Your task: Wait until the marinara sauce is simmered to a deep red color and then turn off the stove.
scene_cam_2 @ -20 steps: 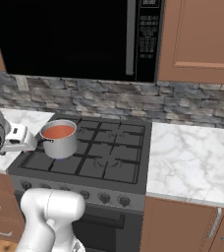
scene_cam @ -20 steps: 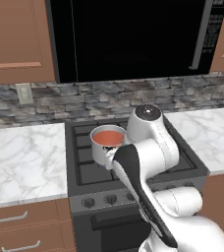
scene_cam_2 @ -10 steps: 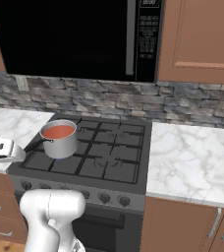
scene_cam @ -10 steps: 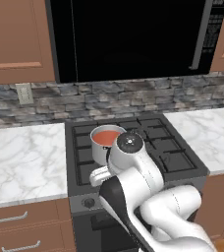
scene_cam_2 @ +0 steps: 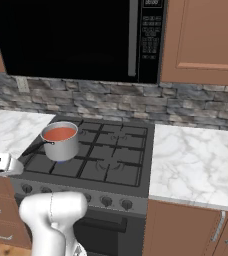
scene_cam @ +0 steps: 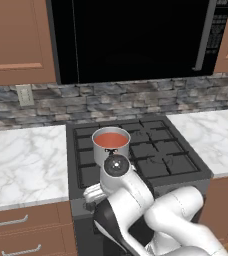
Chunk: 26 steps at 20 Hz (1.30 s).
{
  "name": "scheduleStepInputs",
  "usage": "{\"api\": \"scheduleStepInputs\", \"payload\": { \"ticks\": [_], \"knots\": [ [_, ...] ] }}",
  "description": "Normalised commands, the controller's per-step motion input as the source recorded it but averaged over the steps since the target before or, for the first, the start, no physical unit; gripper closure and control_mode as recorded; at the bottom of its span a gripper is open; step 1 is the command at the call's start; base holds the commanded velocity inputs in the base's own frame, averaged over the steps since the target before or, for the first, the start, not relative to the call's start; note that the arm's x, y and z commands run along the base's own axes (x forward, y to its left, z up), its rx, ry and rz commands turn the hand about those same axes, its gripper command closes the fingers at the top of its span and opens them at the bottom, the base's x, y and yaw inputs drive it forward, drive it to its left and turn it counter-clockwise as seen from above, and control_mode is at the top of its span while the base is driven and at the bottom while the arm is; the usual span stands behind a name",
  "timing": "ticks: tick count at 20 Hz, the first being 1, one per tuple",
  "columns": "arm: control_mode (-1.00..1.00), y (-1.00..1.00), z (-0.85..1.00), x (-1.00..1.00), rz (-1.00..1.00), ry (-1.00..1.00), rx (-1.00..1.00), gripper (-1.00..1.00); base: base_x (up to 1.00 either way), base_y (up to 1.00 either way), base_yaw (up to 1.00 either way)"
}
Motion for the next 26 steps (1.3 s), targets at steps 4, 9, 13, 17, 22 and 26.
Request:
{"api": "scheduleStepInputs", "payload": {
  "ticks": [4, 9, 13, 17, 22, 26],
  "knots": [
    [-1.00, 0.16, -0.87, 0.00, 0.00, -0.02, 0.04, -1.00, 0.00, 0.00, 0.00],
    [-1.00, 0.05, -0.74, 0.00, 0.00, -0.10, 0.10, -1.00, 0.00, 0.00, 0.00],
    [-1.00, 0.00, -0.34, 0.00, 0.00, -0.27, 0.15, -1.00, 0.00, 0.00, 0.00],
    [-1.00, 0.00, -0.38, 0.00, 0.04, -0.43, 0.14, -1.00, 0.00, 0.00, 0.00],
    [-1.00, 0.00, -0.50, -0.02, 0.04, -0.35, 0.24, -1.00, 0.00, 0.00, 0.00],
    [-1.00, 0.00, -0.35, -0.05, 0.00, -0.30, 0.20, -1.00, 0.00, 0.00, 0.00]
  ]
}}
